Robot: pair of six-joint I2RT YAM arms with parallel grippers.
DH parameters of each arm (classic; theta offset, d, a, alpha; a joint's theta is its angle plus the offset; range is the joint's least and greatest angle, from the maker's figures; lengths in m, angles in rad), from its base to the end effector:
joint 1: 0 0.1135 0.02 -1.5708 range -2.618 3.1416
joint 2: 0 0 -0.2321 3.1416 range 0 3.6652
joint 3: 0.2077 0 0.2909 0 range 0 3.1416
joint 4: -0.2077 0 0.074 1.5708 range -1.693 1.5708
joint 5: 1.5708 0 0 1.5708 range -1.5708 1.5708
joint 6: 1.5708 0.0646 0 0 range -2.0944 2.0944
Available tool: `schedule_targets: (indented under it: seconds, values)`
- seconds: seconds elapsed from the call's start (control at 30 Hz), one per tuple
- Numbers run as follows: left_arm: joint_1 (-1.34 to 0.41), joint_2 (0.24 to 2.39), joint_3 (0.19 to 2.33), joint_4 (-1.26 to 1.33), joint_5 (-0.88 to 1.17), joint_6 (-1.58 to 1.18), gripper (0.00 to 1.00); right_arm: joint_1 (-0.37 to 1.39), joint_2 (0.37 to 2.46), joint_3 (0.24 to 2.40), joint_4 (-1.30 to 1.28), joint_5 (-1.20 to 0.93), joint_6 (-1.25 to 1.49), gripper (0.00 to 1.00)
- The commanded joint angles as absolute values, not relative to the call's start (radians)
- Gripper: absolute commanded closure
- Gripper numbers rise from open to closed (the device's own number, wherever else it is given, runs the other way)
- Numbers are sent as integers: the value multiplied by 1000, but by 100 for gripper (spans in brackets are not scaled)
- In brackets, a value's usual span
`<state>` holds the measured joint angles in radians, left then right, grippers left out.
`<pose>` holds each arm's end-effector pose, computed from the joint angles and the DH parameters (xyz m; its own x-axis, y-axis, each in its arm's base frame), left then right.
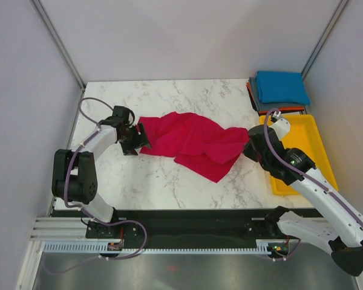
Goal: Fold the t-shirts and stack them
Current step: Flatten the tshirt out
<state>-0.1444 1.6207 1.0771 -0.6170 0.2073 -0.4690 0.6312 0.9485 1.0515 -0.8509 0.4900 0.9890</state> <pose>0.3553 -0.0651 0.1236 -0.9099 -0.3147 -0.2704 -0.2121 0.9129 -0.3486 0.2260 0.1275 0.3019 -0.5040 0.5447 -0.6703 0.3257 0.8386 0.4366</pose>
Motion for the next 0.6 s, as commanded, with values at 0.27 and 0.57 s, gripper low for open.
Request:
schedule_targets:
  seconds: [0.27,0.57]
  values:
    - [-61,1758,1040,-347,422,-653,42,632,902,1032,-793,592,890,100]
    - [-46,1824,1605,-668,232,-574,98,441,1225,1401,-573,635,657,100]
